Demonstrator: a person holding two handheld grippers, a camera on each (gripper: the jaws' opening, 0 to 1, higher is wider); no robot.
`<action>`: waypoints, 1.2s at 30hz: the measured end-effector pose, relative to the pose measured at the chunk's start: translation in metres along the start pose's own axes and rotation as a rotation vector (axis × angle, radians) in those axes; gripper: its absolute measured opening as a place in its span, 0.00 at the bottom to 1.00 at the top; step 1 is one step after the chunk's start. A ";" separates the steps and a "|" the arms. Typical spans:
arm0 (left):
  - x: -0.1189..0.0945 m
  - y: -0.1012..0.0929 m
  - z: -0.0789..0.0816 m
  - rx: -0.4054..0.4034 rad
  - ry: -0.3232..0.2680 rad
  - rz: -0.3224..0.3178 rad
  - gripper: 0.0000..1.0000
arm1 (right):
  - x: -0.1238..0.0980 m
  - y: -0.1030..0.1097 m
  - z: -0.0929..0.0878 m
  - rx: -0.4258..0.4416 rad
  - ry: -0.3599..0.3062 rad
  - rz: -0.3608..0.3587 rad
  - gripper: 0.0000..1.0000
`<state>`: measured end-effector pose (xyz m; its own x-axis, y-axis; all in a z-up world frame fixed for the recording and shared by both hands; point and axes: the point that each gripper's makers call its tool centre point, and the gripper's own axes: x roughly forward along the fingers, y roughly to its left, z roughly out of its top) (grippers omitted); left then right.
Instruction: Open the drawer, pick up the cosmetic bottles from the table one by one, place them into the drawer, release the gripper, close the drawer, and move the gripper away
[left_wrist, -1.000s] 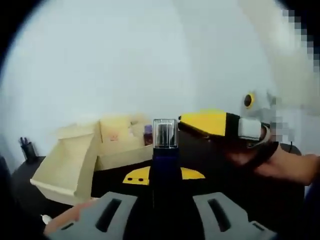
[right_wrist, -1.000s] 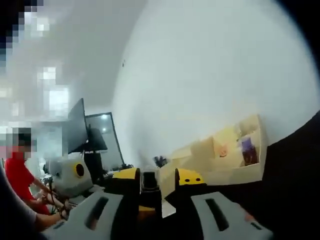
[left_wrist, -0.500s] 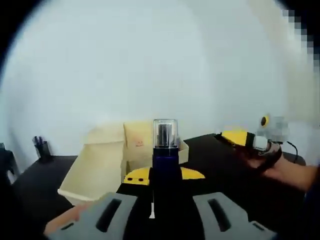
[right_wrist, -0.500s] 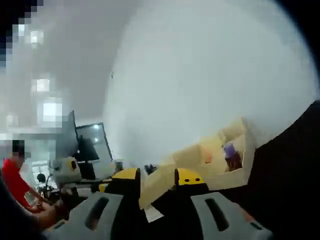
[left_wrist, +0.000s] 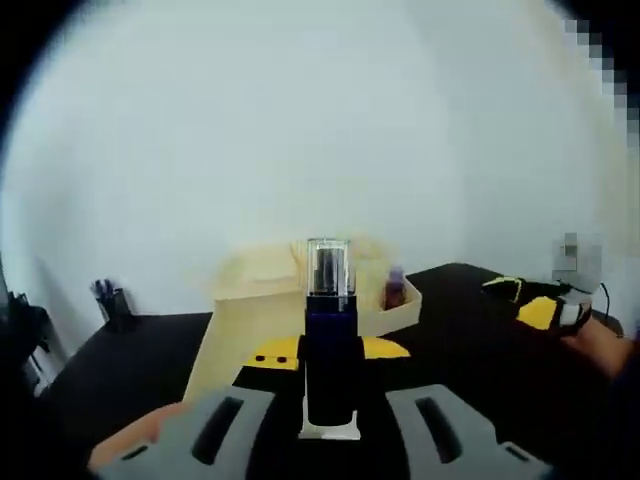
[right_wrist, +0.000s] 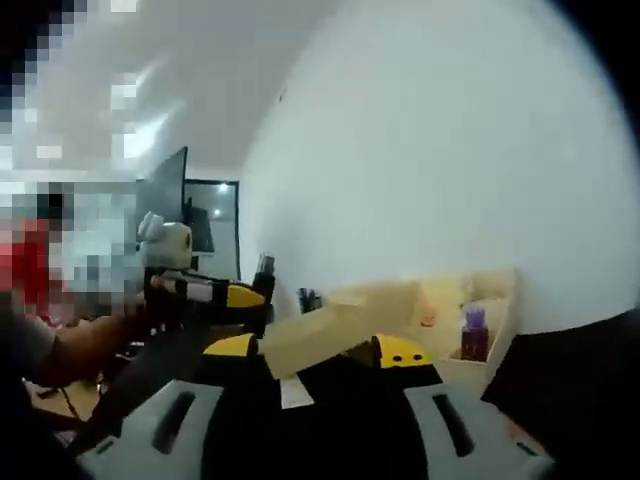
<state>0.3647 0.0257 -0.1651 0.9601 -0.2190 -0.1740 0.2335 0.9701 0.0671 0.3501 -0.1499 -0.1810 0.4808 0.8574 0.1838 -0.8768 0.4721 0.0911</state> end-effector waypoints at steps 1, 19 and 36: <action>0.001 0.004 0.001 -0.006 0.001 0.006 0.15 | 0.000 0.001 -0.001 -0.001 0.002 0.005 0.51; 0.045 0.064 -0.006 -0.025 0.168 0.079 0.15 | 0.004 -0.002 -0.019 -0.067 0.082 0.008 0.52; 0.061 0.072 -0.042 -0.066 0.486 0.077 0.15 | 0.005 0.002 -0.025 -0.082 0.106 0.014 0.52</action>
<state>0.4334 0.0868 -0.2118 0.7877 -0.0875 -0.6098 0.1395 0.9895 0.0382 0.3510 -0.1397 -0.2046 0.4706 0.8787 0.0797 -0.8818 0.4716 0.0081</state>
